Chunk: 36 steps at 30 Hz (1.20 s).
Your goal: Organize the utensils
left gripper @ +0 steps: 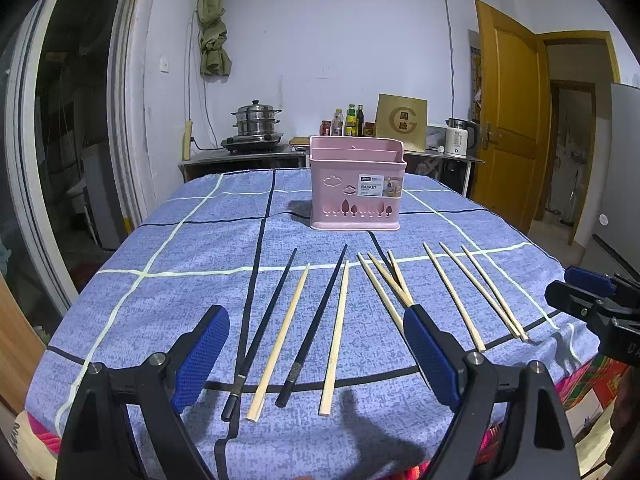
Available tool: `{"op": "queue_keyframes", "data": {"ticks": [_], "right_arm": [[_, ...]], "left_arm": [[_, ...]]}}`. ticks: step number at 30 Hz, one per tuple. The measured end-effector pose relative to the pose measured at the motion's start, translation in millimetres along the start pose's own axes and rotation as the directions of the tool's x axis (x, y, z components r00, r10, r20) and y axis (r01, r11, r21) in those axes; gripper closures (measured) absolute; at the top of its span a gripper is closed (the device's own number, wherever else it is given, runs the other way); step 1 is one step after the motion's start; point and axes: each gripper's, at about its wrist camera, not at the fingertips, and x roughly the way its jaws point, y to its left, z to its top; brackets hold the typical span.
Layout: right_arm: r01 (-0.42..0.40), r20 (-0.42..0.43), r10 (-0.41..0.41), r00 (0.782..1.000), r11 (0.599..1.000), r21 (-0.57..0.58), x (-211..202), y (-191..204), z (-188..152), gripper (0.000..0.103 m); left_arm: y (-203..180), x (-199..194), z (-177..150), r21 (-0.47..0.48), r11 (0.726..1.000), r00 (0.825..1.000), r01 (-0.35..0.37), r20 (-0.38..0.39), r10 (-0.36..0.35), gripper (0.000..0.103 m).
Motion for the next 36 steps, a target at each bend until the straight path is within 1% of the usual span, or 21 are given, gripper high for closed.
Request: {"op": "queue_keyframes", "data": {"ticks": [22,36], "right_arm": [[-0.003,0.002,0.003,1.0,1.0,-0.004,0.5,1.4,-0.9,0.04],[-0.004,0.001,0.004,1.0,1.0,-0.007,0.0,2.6,-0.8,0.04]], "left_arm": [[-3.3,-7.2,-1.8,-0.006,1.0,1.0,0.008,-0.006,-0.008,0.014],[-4.0,-4.6,1.1,-0.005,1.0,1.0,0.007,-0.009,-0.007,0.014]]}}
